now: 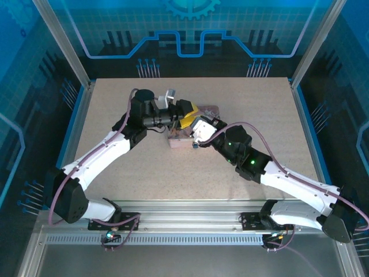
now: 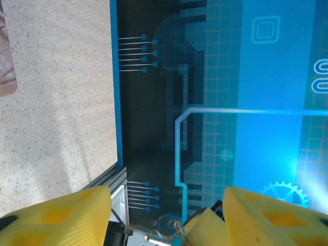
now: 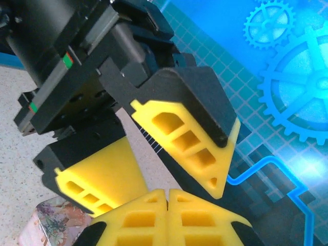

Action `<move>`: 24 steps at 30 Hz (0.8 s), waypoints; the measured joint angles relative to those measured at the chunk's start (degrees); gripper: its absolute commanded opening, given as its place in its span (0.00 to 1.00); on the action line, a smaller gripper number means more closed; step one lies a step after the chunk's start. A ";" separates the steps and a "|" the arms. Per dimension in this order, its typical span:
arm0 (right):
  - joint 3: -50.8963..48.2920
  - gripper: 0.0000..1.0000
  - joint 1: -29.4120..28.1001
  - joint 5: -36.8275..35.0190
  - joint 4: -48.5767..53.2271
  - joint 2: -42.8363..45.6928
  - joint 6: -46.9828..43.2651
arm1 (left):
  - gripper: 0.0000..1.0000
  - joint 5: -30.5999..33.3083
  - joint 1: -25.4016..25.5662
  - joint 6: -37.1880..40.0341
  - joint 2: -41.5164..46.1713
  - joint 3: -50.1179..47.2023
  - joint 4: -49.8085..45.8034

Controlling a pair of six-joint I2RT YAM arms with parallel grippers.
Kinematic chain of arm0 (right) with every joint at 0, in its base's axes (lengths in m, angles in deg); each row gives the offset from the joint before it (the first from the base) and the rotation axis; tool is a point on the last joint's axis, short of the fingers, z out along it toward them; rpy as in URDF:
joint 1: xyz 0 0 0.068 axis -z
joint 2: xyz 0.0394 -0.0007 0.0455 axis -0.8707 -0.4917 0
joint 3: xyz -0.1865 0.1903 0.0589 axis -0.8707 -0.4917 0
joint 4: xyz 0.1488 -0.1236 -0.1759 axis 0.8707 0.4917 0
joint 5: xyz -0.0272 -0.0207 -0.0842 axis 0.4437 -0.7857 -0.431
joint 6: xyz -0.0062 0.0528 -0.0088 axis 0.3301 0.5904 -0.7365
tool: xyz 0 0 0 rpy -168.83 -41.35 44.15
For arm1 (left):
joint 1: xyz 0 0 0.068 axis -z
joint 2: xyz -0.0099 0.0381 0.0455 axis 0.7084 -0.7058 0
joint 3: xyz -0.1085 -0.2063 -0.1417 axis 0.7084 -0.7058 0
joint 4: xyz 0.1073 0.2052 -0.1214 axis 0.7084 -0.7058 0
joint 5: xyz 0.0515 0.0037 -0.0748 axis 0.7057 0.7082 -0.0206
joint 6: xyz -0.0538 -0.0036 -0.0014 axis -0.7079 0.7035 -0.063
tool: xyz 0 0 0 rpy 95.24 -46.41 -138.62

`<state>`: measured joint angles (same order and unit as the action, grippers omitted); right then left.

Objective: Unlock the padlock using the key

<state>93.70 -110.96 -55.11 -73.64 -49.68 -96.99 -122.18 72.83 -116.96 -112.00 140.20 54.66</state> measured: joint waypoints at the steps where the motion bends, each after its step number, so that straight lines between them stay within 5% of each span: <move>1: 0.00 0.00 -0.11 -0.31 -0.15 0.00 -0.33 | 0.45 0.00 0.00 -0.44 -0.02 0.00 0.39; 15: -0.83 0.00 -0.52 -1.27 -0.74 0.96 -3.17 | 0.02 0.02 0.20 -2.32 -0.63 0.00 1.27; 20: -1.05 0.01 -0.63 -1.44 -0.24 1.05 -3.43 | 0.00 0.02 0.17 -2.58 -0.83 0.02 1.36; 24: -1.05 0.24 -0.66 -1.51 0.24 1.07 -2.84 | 0.00 0.00 0.15 -2.25 -0.85 0.02 1.27</move>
<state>92.65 -111.61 -56.62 -73.40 -48.61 -99.83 -122.18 72.98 -119.22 -112.85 140.22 55.93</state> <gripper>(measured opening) 0.146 0.053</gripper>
